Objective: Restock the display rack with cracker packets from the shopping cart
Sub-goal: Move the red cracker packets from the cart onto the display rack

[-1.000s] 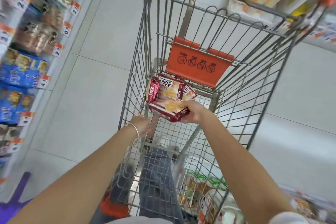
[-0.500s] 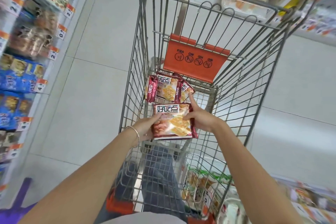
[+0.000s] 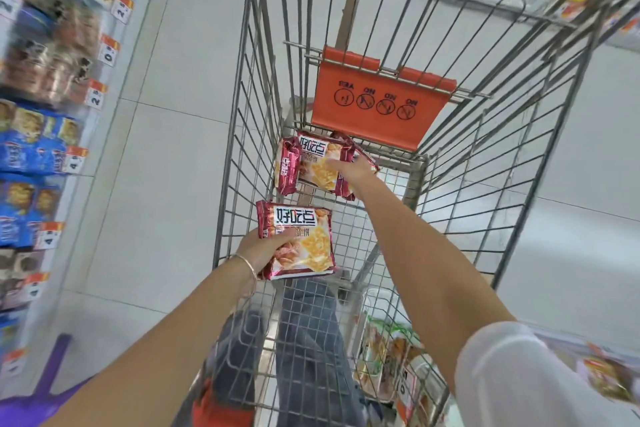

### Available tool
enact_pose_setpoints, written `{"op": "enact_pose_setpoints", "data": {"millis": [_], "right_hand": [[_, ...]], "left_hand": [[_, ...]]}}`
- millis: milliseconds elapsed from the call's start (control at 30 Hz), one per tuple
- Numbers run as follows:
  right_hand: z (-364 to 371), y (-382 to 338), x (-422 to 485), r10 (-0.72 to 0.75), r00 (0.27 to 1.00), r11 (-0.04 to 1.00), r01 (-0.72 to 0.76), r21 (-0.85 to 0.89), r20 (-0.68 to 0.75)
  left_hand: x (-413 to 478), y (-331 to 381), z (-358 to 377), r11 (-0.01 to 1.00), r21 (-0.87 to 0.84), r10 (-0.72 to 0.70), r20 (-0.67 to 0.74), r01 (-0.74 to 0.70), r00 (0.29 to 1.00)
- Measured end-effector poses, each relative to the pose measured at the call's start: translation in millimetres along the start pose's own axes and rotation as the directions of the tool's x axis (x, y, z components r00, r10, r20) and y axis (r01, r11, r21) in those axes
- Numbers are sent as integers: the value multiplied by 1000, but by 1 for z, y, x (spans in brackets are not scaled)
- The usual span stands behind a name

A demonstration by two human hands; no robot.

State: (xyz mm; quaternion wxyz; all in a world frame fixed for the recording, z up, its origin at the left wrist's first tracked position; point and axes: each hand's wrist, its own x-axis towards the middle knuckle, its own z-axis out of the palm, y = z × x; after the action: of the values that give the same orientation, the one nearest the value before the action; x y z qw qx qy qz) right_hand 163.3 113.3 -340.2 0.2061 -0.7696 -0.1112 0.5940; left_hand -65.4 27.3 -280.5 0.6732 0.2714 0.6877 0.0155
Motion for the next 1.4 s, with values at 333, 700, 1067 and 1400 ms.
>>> {"op": "enact_pose_setpoints", "data": {"millis": [333,700,1067,1400], "right_hand": [[-16,50,-12,-313,923,940,268,-211,-223],[-80,93,-88,-177,971,974,196,113,-162],[-59,108,-174,-88,858,849,-202,489,507],[-62,79,-300,-267,947,838,137,529,177]], "left_hand": [[1,-5,-2,1000,27,-3,45,2,999],[-7,-2,2,992,128,13,-52,-6,999],[-67,48,12,972,232,-96,210,46,973],[-164,104,-1,880,407,15,492,-245,871]]}}
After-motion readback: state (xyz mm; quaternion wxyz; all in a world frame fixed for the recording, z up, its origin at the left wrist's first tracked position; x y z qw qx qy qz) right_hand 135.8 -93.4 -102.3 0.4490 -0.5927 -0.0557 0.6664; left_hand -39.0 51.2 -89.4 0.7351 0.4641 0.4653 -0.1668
